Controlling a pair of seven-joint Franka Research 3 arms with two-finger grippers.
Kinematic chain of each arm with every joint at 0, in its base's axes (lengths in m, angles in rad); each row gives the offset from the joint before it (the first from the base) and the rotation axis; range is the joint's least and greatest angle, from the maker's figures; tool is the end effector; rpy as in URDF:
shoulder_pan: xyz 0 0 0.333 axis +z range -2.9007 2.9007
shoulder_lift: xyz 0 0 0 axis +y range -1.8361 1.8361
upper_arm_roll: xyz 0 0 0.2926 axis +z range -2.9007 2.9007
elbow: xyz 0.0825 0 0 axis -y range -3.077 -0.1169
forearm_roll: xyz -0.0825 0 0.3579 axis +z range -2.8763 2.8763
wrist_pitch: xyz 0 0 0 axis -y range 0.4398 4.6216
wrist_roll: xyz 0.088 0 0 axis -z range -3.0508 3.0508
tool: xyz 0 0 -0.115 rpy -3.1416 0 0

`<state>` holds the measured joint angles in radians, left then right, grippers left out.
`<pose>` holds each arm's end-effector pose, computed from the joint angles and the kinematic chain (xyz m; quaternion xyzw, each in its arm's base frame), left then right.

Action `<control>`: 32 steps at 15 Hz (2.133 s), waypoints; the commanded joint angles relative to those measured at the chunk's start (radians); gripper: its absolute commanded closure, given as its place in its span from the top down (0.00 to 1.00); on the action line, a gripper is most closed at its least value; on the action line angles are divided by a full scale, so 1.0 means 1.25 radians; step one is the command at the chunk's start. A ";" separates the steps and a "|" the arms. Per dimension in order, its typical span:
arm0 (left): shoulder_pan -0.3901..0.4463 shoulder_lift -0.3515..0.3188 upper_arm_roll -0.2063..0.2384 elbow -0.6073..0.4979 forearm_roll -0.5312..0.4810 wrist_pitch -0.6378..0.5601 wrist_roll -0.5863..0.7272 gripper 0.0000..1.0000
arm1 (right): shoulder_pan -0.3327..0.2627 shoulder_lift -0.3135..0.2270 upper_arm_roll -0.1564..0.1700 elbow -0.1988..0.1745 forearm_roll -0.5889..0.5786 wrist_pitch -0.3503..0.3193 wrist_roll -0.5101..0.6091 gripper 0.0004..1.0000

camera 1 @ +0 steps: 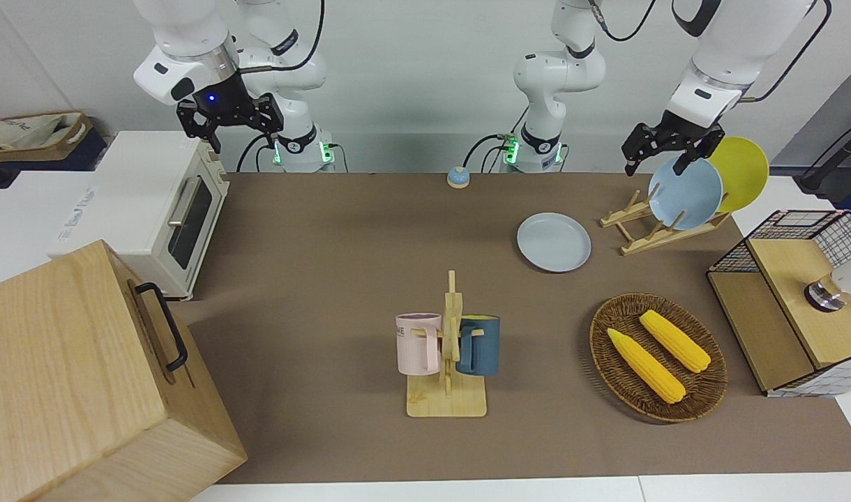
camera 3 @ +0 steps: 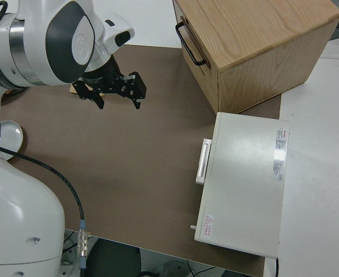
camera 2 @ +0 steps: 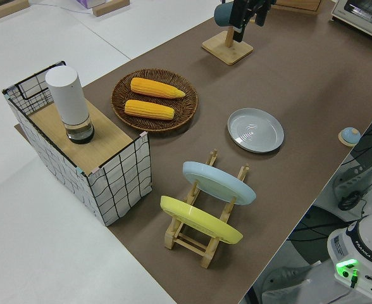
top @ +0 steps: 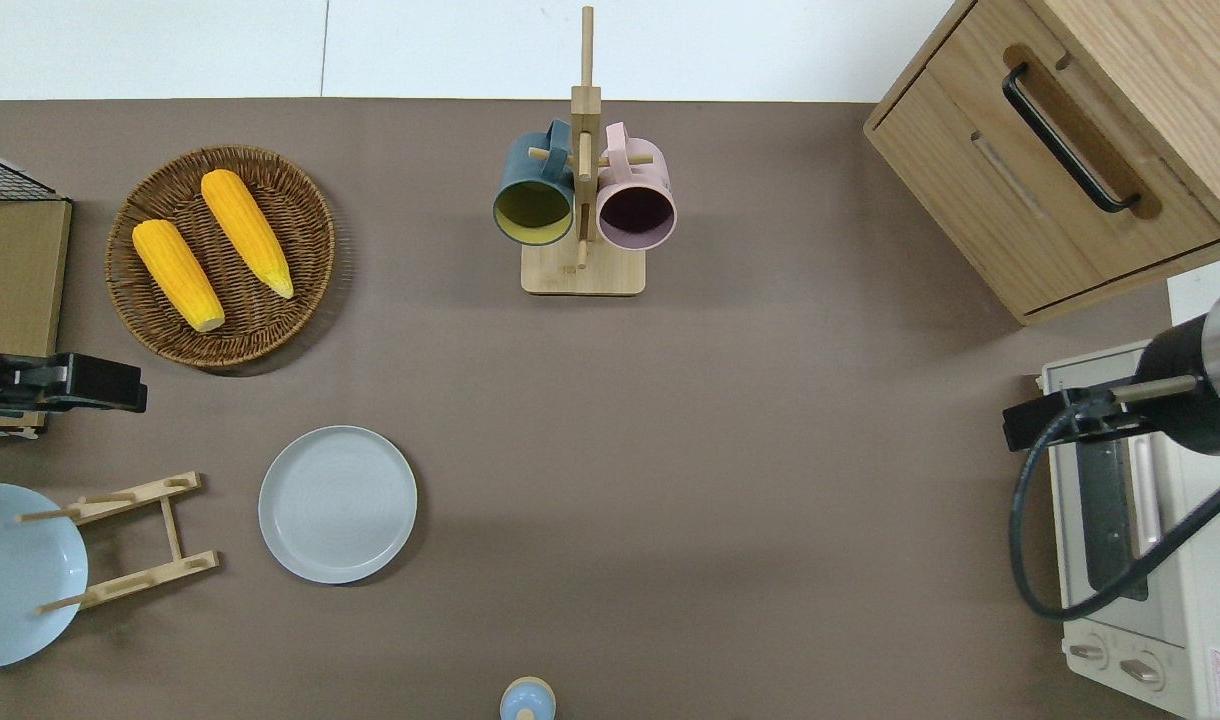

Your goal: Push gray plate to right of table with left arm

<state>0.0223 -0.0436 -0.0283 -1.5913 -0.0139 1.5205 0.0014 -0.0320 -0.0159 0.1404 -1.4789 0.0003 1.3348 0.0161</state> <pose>0.5104 -0.0050 0.6023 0.9999 -0.0039 -0.0136 0.0063 0.4944 0.0545 0.6220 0.9969 0.0460 -0.0639 0.0050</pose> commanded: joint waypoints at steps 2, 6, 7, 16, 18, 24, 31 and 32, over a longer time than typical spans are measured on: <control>0.005 -0.003 -0.006 0.010 -0.002 -0.016 0.004 0.99 | -0.015 -0.002 0.013 0.007 0.003 -0.012 0.009 0.98; 0.008 -0.003 -0.003 0.027 -0.009 -0.016 0.003 0.99 | -0.015 -0.002 0.013 0.007 0.003 -0.012 0.010 0.98; 0.007 -0.003 -0.003 0.027 -0.009 -0.016 0.003 0.99 | -0.015 -0.002 0.013 0.007 0.003 -0.012 0.009 0.98; 0.009 -0.011 -0.003 0.027 -0.009 -0.037 0.005 1.00 | -0.015 -0.002 0.013 0.007 0.003 -0.012 0.010 0.98; 0.009 -0.012 -0.003 0.025 -0.010 -0.055 0.004 1.00 | -0.015 -0.002 0.013 0.007 0.003 -0.012 0.010 0.98; 0.010 -0.026 0.008 0.015 -0.039 -0.079 0.004 0.99 | -0.015 -0.002 0.013 0.007 0.003 -0.012 0.010 0.98; 0.010 -0.084 0.025 -0.084 -0.044 -0.065 0.022 0.99 | -0.015 -0.002 0.013 0.007 0.003 -0.012 0.009 0.98; 0.010 -0.098 0.026 -0.106 -0.044 -0.051 0.025 0.99 | -0.015 -0.002 0.013 0.007 0.003 -0.012 0.009 0.98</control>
<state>0.0227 -0.0947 0.0002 -1.6155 -0.0548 1.4186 0.0092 -0.0320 -0.0159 0.1404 -1.4789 0.0003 1.3348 0.0160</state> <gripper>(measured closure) 0.004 0.013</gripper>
